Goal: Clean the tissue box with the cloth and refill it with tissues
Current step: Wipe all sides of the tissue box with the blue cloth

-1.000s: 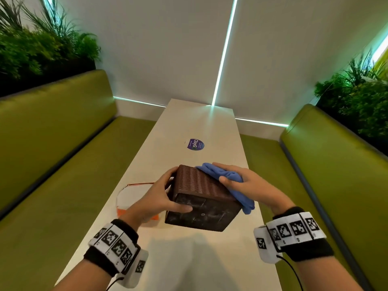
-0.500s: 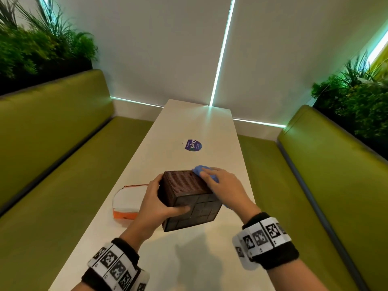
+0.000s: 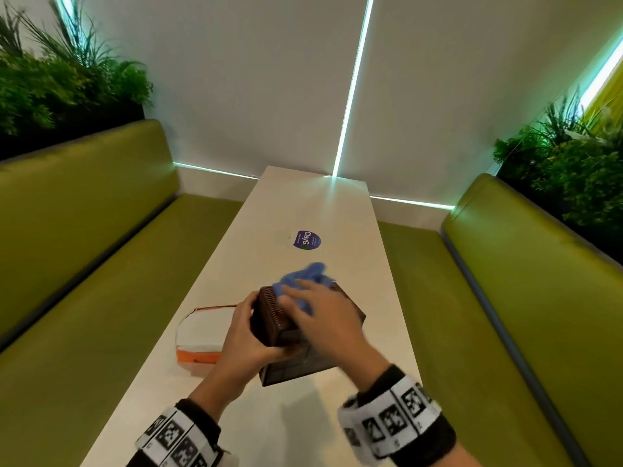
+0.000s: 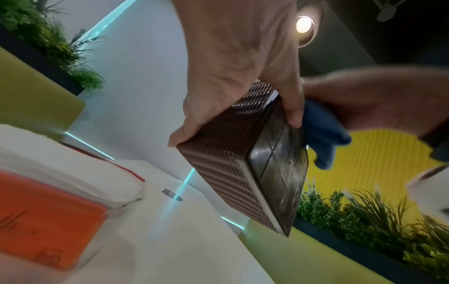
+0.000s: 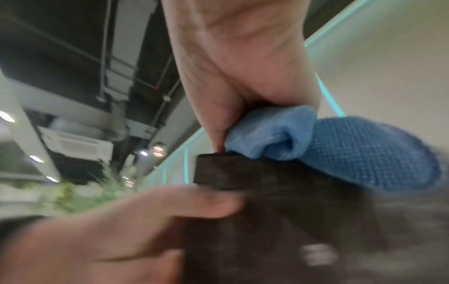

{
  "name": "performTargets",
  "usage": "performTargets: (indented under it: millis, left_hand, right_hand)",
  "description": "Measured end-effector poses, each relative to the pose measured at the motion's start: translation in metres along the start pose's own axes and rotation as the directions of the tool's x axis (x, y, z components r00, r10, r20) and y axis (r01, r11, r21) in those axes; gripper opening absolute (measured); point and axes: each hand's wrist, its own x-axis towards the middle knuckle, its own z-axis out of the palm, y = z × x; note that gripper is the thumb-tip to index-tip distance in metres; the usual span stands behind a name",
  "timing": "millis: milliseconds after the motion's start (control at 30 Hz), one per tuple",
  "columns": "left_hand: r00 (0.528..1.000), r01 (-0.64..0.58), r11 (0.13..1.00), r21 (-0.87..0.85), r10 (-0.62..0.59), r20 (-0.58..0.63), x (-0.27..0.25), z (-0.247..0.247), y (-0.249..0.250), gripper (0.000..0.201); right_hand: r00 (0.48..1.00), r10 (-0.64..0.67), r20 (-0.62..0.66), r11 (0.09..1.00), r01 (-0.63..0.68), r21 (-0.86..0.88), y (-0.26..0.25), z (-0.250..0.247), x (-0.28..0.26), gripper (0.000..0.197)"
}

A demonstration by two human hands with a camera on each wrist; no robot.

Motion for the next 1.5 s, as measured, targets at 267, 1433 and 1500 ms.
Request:
performTargets:
  millis: [267, 1433, 1500]
  left_hand:
    - [0.999, 0.046, 0.995, -0.092, -0.044, 0.028, -0.003, -0.024, -0.001, 0.103]
    - [0.948, 0.25, 0.924, -0.288, -0.175, 0.265, -0.011, -0.037, 0.005, 0.133]
    - [0.936, 0.181, 0.975, -0.126, -0.131, 0.328, -0.007, -0.047, 0.018, 0.143]
  right_hand:
    - [0.997, 0.079, 0.008, 0.975, -0.079, 0.208, 0.027, -0.025, 0.003, 0.029]
    - [0.906, 0.027, 0.422, 0.138, -0.421, 0.896, 0.068, 0.001, -0.038, 0.055]
    - [0.919, -0.008, 0.394, 0.294, -0.374, 0.879, 0.074, -0.01, -0.035, 0.055]
